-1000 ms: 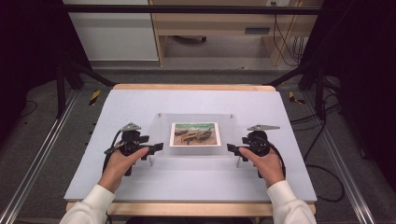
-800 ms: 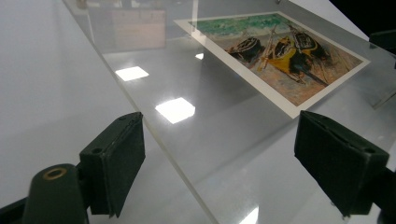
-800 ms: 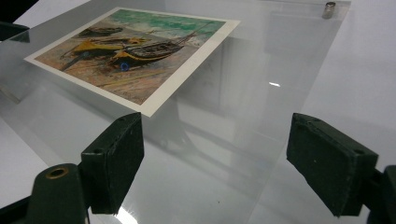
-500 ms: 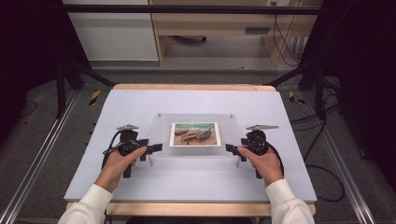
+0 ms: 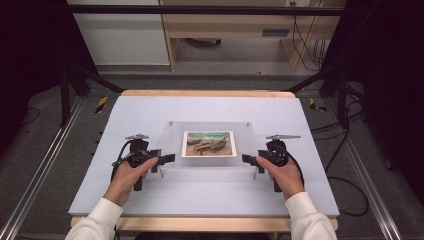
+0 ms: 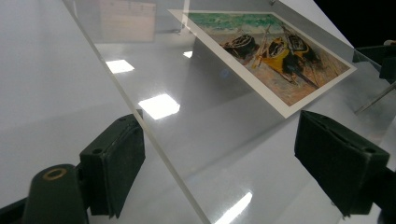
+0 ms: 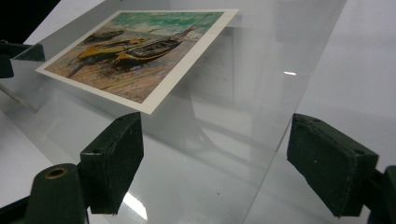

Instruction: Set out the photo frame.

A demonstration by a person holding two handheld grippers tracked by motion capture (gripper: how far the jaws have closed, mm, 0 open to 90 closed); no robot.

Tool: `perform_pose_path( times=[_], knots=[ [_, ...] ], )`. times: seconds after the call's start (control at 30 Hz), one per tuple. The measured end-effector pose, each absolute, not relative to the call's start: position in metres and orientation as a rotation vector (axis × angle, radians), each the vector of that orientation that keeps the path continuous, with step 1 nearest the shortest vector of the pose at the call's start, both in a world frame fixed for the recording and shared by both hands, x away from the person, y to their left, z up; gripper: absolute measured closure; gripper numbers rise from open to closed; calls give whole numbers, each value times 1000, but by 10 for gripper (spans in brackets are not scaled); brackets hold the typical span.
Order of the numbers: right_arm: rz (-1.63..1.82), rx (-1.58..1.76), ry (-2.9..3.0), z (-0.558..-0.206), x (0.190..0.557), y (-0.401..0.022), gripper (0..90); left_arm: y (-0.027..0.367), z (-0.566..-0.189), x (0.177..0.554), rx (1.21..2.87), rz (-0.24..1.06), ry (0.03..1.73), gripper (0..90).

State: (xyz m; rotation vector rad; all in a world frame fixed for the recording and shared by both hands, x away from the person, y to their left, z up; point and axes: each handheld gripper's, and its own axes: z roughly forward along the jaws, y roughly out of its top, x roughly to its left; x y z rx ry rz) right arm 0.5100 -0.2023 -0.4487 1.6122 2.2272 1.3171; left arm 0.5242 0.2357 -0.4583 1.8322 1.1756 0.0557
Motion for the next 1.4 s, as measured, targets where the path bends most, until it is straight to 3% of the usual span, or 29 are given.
perform_pose_path(
  times=[0.73,0.9,1.4],
  knots=[
    [1373,1701,2246,-452,513,-204,209,237,-461,527,1823,51,1168,162],
    [1375,1695,2244,-452,512,-205,214,237,-461,525,1818,-10,1158,162],
    [1377,1630,2209,-450,501,-203,224,234,-454,515,1839,70,1161,194]
  ],
)
